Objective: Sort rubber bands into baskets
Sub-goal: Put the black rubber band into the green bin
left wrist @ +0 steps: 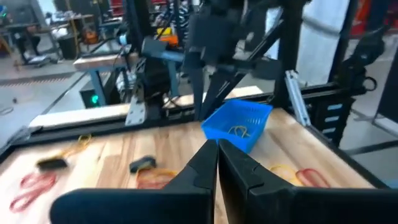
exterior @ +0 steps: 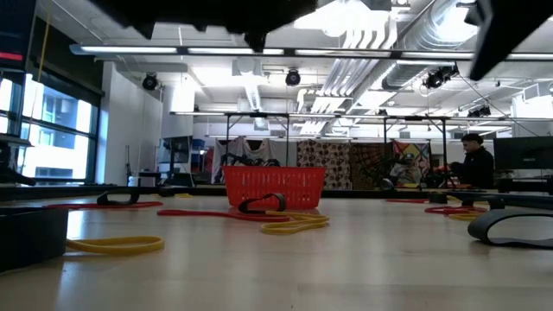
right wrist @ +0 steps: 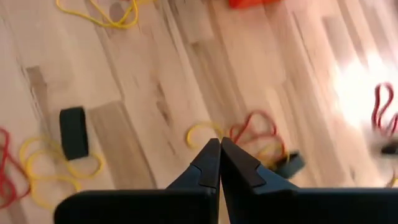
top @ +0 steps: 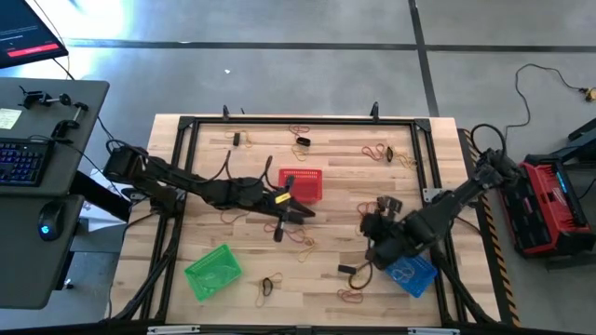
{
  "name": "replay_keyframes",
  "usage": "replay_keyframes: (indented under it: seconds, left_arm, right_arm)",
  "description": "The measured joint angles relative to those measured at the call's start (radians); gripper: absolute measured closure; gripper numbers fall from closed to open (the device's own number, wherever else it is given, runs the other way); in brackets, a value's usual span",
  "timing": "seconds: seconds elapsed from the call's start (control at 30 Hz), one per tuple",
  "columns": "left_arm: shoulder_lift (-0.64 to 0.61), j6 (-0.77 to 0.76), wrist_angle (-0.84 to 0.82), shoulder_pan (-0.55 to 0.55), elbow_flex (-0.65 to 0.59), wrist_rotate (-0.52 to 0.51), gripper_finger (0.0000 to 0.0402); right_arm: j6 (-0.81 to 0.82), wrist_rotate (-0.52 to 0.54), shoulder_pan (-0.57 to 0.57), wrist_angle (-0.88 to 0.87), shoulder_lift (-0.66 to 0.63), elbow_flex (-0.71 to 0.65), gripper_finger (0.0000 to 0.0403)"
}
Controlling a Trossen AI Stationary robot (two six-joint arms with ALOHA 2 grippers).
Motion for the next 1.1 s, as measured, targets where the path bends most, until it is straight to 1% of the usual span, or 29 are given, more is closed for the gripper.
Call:
replay_keyframes:
  seconds: [0.1,0.17,0.3,0.37,0.47,0.53,0.6,0.7,0.83,0.93,1.03,1.1]
  left_arm:
    - [0.000,-0.014,0.057,0.008,-0.063,-0.002,0.0401]
    - [-0.002,-0.019,0.065,0.006,-0.087,0.000,0.0401]
    - [-0.009,-0.020,0.059,-0.004,-0.123,0.000,0.0401]
    - [-0.022,-0.018,0.042,-0.010,-0.132,0.000,0.0401]
    - [-0.042,0.001,0.011,-0.016,-0.131,0.000,0.0401]
    - [-0.055,0.035,-0.012,-0.016,-0.131,0.000,0.0401]
    - [-0.058,0.042,-0.010,-0.013,-0.131,0.004,0.0401]
    - [-0.058,0.062,0.013,0.001,-0.131,0.057,0.0401]
    - [-0.058,0.067,0.010,0.029,-0.131,0.074,0.0401]
    - [-0.058,0.052,0.012,0.048,-0.131,0.074,0.0401]
    - [-0.058,0.047,0.019,0.063,-0.131,0.074,0.0401]
    - [-0.050,0.034,0.058,0.072,-0.131,0.075,0.0401]
  right_arm:
    - [-0.109,-0.005,-0.059,0.045,0.000,0.000,0.0403]
    - [-0.177,-0.018,-0.101,0.082,0.000,-0.001,0.0403]
    - [-0.330,-0.040,-0.182,0.246,-0.001,-0.055,0.0403]
    - [-0.404,-0.072,-0.224,0.373,-0.001,-0.117,0.0403]
    - [-0.491,-0.179,-0.291,0.580,-0.002,-0.241,0.0403]
    - [-0.525,-0.232,-0.338,0.706,-0.012,-0.325,0.0403]
    - [-0.537,-0.249,-0.385,0.791,-0.035,-0.403,0.0403]
    - [-0.562,-0.251,-0.462,0.908,-0.087,-0.512,0.0403]
    - [-0.606,-0.312,-0.583,1.098,-0.170,-0.631,0.0403]
    - [-0.619,-0.322,-0.667,1.142,-0.226,-0.686,0.0403]
    - [-0.632,-0.272,-0.741,1.106,-0.272,-0.697,0.0403]
    - [-0.632,-0.222,-0.784,1.061,-0.293,-0.698,0.0403]
